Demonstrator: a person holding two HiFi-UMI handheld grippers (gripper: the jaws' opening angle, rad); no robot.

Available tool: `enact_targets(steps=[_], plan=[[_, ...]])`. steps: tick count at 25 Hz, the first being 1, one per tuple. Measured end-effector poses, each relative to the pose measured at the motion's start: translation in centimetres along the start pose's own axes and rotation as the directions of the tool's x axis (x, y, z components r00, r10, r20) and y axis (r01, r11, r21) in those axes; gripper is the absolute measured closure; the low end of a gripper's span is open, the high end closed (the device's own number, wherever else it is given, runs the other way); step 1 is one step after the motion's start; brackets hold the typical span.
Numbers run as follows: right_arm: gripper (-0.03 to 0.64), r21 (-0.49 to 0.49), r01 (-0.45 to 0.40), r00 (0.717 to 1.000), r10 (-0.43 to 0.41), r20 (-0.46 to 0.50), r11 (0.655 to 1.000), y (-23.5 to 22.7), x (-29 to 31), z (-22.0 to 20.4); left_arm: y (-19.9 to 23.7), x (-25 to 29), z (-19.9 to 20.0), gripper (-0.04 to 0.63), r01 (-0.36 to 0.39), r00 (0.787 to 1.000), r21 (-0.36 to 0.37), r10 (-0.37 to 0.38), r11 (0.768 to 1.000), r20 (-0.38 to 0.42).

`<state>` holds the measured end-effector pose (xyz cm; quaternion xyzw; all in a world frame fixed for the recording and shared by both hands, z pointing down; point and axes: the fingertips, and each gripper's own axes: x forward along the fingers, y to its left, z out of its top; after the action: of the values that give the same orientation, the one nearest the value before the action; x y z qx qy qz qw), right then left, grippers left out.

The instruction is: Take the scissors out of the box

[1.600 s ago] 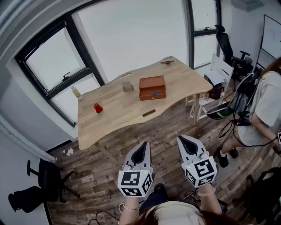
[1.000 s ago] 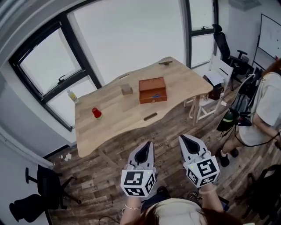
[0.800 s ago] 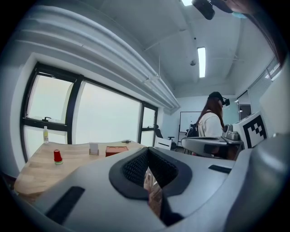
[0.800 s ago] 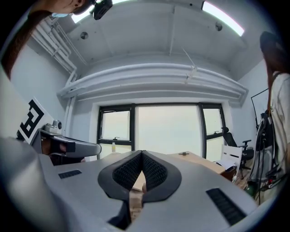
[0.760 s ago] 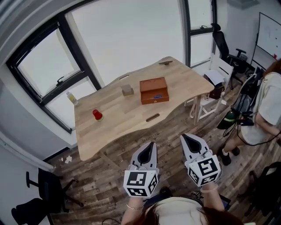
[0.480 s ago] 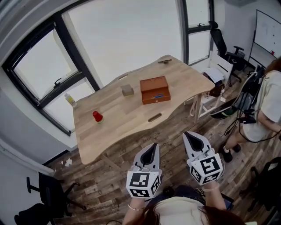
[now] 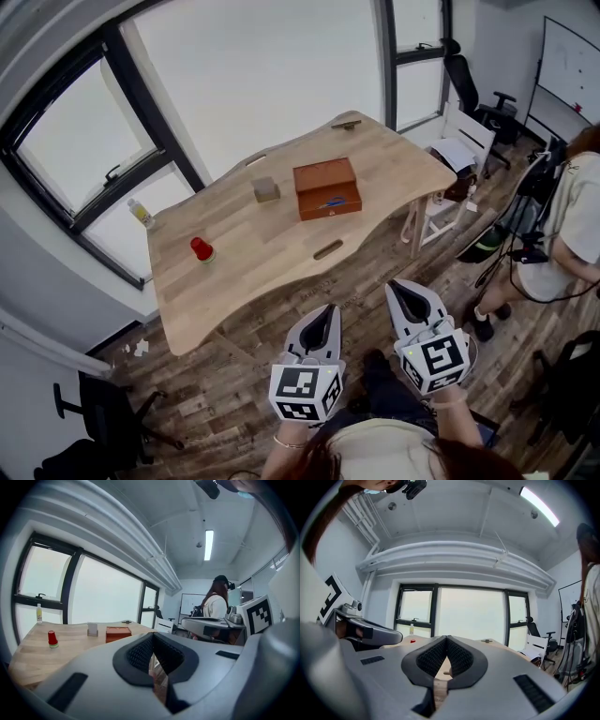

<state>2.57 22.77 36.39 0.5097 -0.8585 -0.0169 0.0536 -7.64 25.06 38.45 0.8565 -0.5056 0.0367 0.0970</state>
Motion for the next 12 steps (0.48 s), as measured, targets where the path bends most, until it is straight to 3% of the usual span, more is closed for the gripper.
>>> enact_targets(steps=[12], plan=[[0.589,-0.058,-0.020,1.000,0.019,-0.021,0.998,-4.2,5.5,-0.5,1.8,6.7,1.5,0.577,-0.007,1.000,0.011,0.007,1.000,-0.005]])
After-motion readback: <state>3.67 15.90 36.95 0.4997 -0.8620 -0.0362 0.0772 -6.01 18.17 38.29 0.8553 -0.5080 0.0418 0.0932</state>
